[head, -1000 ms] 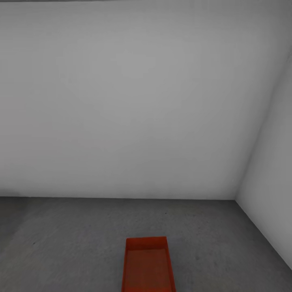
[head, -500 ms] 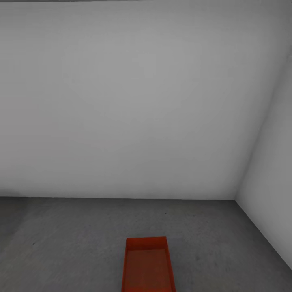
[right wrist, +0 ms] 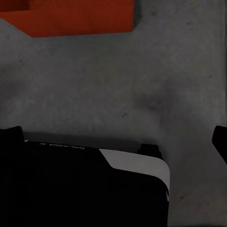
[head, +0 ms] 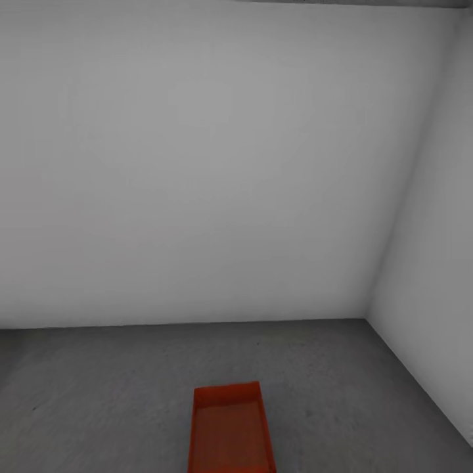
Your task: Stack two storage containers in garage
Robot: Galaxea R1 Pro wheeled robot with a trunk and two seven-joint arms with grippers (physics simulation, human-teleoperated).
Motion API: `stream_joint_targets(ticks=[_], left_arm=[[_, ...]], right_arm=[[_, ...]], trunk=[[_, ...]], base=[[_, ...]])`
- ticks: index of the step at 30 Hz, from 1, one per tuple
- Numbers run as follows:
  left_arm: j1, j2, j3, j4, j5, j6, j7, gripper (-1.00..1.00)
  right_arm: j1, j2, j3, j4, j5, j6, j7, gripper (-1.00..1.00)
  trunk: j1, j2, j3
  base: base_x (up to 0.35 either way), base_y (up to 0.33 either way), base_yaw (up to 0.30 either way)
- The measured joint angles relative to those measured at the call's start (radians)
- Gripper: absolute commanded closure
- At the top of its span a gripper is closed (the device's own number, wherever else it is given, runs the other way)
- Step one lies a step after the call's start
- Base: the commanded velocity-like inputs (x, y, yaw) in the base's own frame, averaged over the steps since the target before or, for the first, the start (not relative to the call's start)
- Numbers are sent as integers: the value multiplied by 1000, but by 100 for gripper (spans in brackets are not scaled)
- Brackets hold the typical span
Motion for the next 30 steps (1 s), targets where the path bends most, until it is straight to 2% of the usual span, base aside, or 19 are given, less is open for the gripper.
stream_joint_targets(ticks=[30], left_arm=[[0,5,-3,1,-3,0,0,-100]], right_arm=[[0,0,0,0,0,0,0,-100]], trunk=[[0,0,0]], base=[[0,0,-253]])
